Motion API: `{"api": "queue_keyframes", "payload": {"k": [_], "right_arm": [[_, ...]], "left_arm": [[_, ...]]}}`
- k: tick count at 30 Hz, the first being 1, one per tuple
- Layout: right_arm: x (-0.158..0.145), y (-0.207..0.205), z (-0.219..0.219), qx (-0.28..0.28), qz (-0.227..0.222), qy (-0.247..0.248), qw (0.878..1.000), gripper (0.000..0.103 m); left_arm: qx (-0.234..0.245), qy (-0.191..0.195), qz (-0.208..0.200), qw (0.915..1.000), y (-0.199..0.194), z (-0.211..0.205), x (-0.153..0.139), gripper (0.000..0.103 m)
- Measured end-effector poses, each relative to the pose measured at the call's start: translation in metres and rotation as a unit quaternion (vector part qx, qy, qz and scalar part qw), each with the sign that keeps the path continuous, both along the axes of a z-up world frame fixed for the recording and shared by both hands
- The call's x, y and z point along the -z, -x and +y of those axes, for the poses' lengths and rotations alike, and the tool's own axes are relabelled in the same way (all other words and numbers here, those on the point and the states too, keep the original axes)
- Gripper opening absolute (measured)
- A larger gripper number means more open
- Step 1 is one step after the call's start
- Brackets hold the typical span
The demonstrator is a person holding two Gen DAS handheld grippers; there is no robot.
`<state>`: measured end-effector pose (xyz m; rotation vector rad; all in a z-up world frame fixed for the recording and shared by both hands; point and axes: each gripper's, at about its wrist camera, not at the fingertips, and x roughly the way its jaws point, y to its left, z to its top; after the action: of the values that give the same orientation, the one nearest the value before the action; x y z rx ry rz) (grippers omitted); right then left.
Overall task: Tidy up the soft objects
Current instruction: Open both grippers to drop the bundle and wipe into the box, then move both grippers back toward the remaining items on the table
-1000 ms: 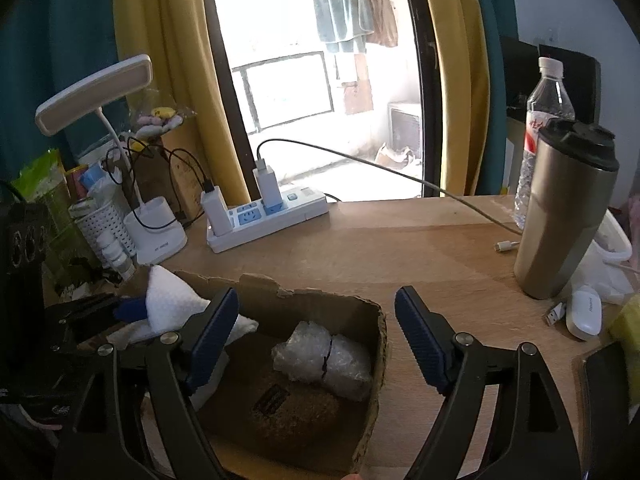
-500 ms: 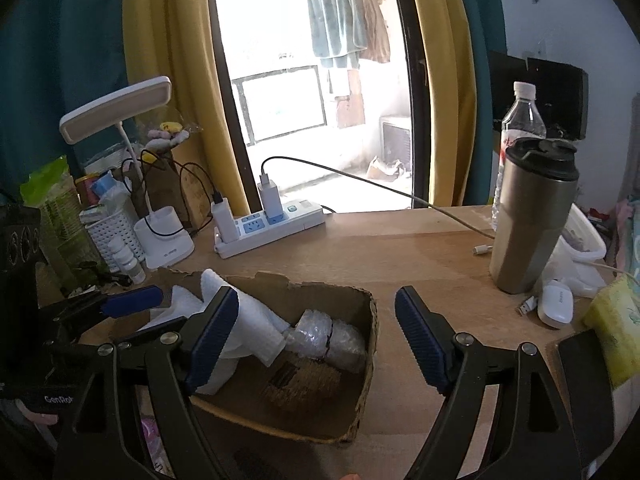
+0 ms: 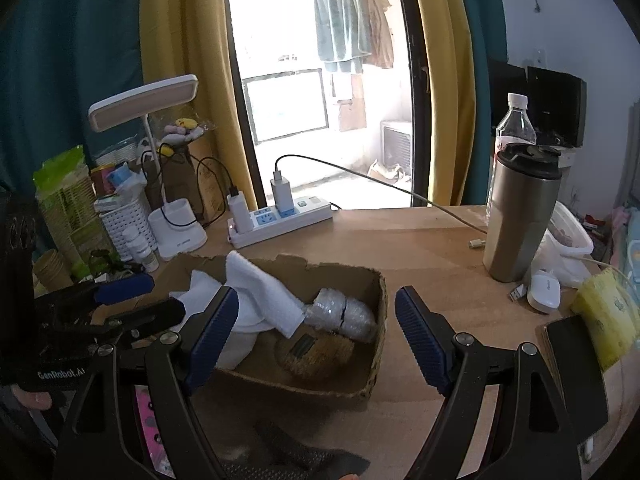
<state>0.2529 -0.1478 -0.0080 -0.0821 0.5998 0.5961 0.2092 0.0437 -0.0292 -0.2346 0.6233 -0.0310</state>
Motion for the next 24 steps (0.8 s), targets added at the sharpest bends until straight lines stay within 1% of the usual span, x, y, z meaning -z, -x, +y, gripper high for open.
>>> {"api": "queue_keyframes", "payload": {"k": [14, 24], "right_arm": [[0.001, 0.032, 0.003, -0.011, -0.001, 0.012, 1.0, 0.083], [0.007, 0.054, 0.002, -0.024, 0.004, 0.017, 1.0, 0.083]], "left_arm": [[-0.009, 0.005, -0.018, 0.9998, 0.037, 0.003, -0.004, 0.076], [-0.022, 0.005, -0.019, 0.9996, 0.059, 0.004, 0.0, 0.076]]}}
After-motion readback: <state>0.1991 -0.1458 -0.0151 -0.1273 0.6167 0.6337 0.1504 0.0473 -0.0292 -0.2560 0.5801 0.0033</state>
